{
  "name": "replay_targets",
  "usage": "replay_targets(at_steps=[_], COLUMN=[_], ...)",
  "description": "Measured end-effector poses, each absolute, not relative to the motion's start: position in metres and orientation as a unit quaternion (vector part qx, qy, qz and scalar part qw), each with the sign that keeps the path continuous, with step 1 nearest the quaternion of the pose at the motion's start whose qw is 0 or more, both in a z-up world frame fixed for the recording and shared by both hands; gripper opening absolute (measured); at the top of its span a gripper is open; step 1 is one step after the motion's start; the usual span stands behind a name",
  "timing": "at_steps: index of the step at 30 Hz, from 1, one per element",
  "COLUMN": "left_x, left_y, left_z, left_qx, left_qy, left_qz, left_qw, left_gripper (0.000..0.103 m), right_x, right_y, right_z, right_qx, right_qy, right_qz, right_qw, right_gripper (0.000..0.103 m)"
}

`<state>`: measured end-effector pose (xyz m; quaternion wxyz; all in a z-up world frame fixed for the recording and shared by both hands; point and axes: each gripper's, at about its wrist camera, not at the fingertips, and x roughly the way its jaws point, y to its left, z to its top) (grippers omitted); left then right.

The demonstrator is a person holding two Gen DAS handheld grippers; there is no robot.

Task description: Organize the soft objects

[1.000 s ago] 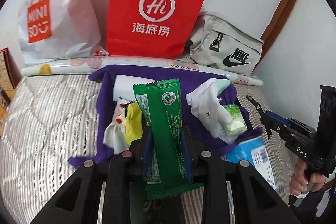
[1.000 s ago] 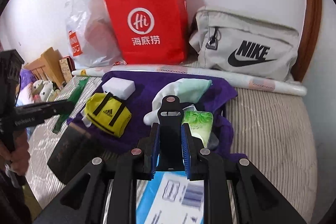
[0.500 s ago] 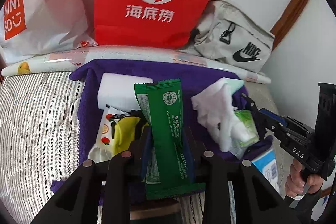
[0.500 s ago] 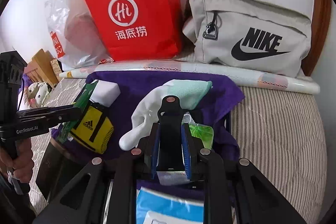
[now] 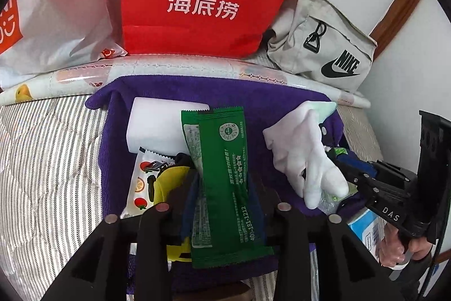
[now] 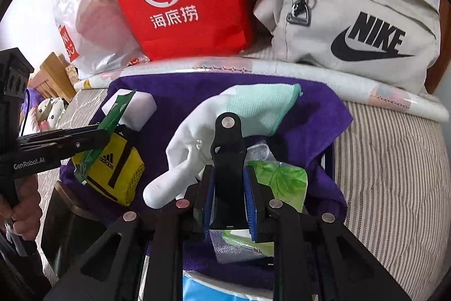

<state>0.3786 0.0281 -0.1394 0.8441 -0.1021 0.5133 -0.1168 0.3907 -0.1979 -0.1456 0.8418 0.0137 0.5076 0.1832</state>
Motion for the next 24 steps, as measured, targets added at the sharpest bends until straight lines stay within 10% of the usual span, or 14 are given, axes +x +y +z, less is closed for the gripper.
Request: replay_targets(at_steps=[5, 14, 24], left_x=[0.376, 0.345, 0.258], left_y=[0.026, 0.035, 0.039], left_z=[-0.136, -0.115, -0.076], left_qx=[-0.094, -0.095, -0.111], left_qy=[0.514, 0.502, 0.477], left_qz=[-0.107, -0.094, -0.095], left_qw=[0.846, 0.854, 0.867], left_gripper=[0.055, 0.056, 0.064], right_x=[0.387, 0.361, 0.284], right_y=[-0.202, -0.214, -0.224], right_z=[-0.141, -0.107, -0.052], right_qx=[0.023, 0.029, 0.017], right_qy=[0.505, 0.487, 0.455], right_qz=[0.18, 0.167, 0.139], right_qw=[0.844, 0.856, 0.879], right_gripper=[0.053, 0.056, 0.087])
